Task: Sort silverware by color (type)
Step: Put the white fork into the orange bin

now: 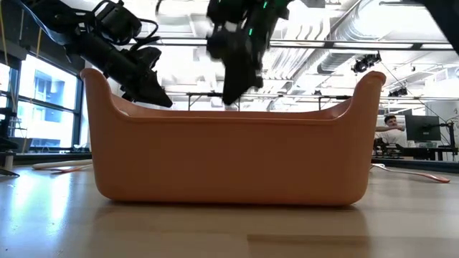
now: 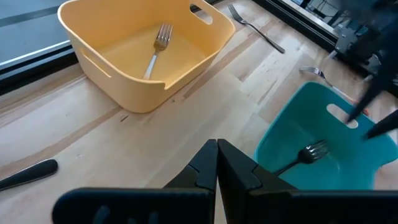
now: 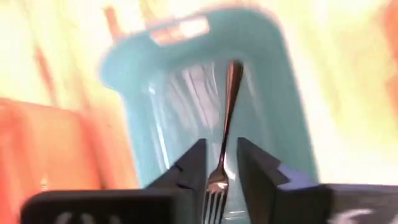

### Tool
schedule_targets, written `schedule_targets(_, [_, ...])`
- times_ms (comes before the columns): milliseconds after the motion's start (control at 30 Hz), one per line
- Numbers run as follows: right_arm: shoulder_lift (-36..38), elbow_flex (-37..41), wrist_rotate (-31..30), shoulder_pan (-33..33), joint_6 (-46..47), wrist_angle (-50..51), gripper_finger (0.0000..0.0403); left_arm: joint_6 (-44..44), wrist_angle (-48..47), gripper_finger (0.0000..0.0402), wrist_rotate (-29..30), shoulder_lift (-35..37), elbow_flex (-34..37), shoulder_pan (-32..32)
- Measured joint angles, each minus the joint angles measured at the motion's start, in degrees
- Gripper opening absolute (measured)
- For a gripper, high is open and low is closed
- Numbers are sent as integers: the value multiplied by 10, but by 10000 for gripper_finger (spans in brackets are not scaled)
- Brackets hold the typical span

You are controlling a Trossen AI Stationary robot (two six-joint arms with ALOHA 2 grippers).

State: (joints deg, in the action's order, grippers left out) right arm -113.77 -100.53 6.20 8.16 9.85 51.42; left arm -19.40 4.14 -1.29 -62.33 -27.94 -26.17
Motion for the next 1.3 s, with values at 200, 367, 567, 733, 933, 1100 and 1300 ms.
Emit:
schedule_targets(200, [89, 1, -29, 3, -72, -18, 13, 0, 0, 0, 0, 0, 0, 0])
schedule_targets(367, [144, 70, -41, 8, -85, -147, 2, 15, 0, 0, -1, 0, 0, 0])
schedule_targets(567, [228, 272, -10, 9, -18, -390, 1, 15, 0, 0, -19, 0, 0, -13])
schedule_targets(733, [319, 400, -23, 9, 68, -493, 0, 5, -45, 0, -45, 0, -15, -57])
schedule_targets(933, [429, 463, -87, 9, 93, -478, 0, 73, -164, 0, -86, 0, -71, -125])
schedule_targets(1100, [495, 471, -142, 9, 91, -426, 0, 122, -245, 0, -108, -19, -113, -175])
schedule_targets(1300, [538, 472, -170, 9, 82, -370, 0, 140, -324, 1, -154, -68, -145, -209])
